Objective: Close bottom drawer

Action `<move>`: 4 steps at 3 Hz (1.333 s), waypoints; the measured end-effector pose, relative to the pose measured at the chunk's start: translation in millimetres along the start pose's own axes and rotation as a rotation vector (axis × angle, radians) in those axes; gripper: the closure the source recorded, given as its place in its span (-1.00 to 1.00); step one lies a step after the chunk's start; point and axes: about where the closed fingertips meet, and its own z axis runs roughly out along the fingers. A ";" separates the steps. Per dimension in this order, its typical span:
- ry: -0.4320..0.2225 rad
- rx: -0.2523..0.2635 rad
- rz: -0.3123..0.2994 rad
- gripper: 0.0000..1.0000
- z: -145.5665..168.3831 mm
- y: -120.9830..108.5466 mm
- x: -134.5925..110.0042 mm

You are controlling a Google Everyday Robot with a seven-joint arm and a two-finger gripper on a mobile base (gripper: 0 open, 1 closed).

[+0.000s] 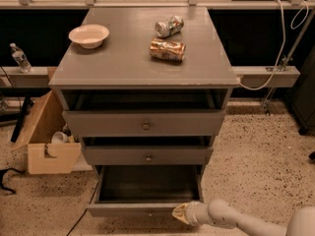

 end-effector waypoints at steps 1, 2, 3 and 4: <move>-0.006 0.022 -0.052 1.00 4.3 -7.4 -1.6; -0.012 0.056 -0.148 1.00 13.2 -25.8 -3.2; -0.029 0.102 -0.235 1.00 19.9 -44.9 -4.9; -0.070 0.172 -0.332 1.00 24.4 -69.8 -15.7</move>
Offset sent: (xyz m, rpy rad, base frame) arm 0.0569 -0.0029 -0.0089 -0.0804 -0.2542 0.1156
